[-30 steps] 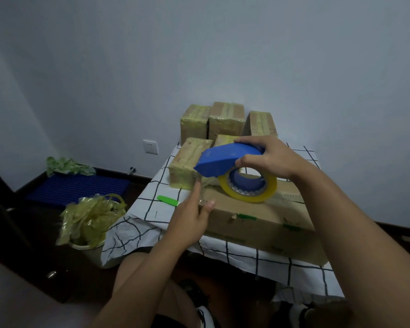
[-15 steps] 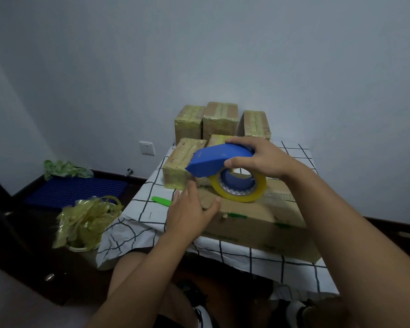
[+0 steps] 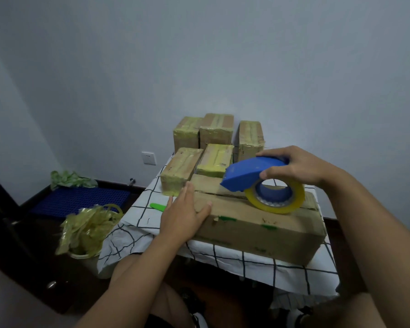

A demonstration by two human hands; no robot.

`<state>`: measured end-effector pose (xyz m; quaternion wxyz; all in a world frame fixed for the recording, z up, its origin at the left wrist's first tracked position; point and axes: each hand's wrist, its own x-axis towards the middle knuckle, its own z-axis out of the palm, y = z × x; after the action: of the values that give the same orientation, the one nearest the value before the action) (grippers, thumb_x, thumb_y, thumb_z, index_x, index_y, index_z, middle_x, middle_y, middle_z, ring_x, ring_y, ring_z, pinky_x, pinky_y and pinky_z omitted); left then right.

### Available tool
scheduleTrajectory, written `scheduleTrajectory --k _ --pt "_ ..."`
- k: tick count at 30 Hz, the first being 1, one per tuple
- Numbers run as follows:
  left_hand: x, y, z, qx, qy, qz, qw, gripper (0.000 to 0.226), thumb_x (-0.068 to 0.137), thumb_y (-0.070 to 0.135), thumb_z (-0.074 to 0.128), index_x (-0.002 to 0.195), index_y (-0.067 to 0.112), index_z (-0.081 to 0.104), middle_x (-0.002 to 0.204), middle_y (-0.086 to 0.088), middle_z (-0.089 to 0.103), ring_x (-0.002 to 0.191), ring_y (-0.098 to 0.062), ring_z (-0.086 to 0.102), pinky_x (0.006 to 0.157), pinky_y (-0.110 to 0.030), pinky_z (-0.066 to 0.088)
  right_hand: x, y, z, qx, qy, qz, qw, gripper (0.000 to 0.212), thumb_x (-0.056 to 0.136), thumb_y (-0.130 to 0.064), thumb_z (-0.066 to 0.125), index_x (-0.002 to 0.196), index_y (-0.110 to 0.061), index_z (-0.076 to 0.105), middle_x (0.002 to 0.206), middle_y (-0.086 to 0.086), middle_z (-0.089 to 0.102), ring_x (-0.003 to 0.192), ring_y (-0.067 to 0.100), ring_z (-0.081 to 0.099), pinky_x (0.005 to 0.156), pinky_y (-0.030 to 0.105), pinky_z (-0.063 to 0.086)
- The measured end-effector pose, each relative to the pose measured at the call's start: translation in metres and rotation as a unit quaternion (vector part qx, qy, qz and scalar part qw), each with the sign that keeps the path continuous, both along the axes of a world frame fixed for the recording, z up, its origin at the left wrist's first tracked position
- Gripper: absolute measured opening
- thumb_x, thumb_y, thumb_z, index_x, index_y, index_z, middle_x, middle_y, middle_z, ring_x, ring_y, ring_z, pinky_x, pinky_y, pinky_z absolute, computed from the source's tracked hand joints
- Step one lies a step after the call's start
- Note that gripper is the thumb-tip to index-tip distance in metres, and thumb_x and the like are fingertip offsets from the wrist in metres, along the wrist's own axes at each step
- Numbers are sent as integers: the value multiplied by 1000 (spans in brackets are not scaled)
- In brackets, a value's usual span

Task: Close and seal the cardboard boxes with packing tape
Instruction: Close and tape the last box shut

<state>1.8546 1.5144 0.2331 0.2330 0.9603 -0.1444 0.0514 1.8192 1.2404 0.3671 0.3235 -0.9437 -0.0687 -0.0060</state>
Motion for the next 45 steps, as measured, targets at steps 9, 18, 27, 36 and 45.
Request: scheduleTrajectory --k 9,18,27,36,45 --pt "4 1 -4 48 -23 -18 998 66 96 64 27 155 34 16 164 3 8 147 -18 20 120 -43 18 -1 -2 -8 31 -13 -8 999 53 68 -51 68 120 -40 58 115 -16 60 102 4 60 87 27 43" --pt "7 3 -3 109 -81 -53 989 76 88 66 2 154 34 20 164 2 5 151 -14 -6 120 -42 -3 3 2 -12 27 -18 -21 999 56 68 -50 67 122 -38 61 110 -20 59 98 4 60 84 26 44" --pt "6 -3 3 179 -88 -108 974 82 84 80 5 155 39 6 164 -5 8 151 -17 0 120 -39 -5 3 3 -14 28 -27 -25 999 44 81 -38 77 122 -37 61 108 -23 58 99 2 58 81 22 43" --pt "1 -13 9 183 -85 -139 969 94 79 87 19 156 36 3 165 -4 4 151 -17 1 120 -35 5 5 7 -13 20 -20 -30 999 59 68 -50 67 125 -36 62 116 -11 61 98 2 59 80 23 43" --pt "4 -19 4 183 -123 -170 960 100 78 89 17 155 26 20 160 4 24 147 -17 20 120 -38 20 9 8 -14 -3 -23 -33 999 47 85 -34 74 130 -30 62 119 -7 60 98 7 58 80 24 42"
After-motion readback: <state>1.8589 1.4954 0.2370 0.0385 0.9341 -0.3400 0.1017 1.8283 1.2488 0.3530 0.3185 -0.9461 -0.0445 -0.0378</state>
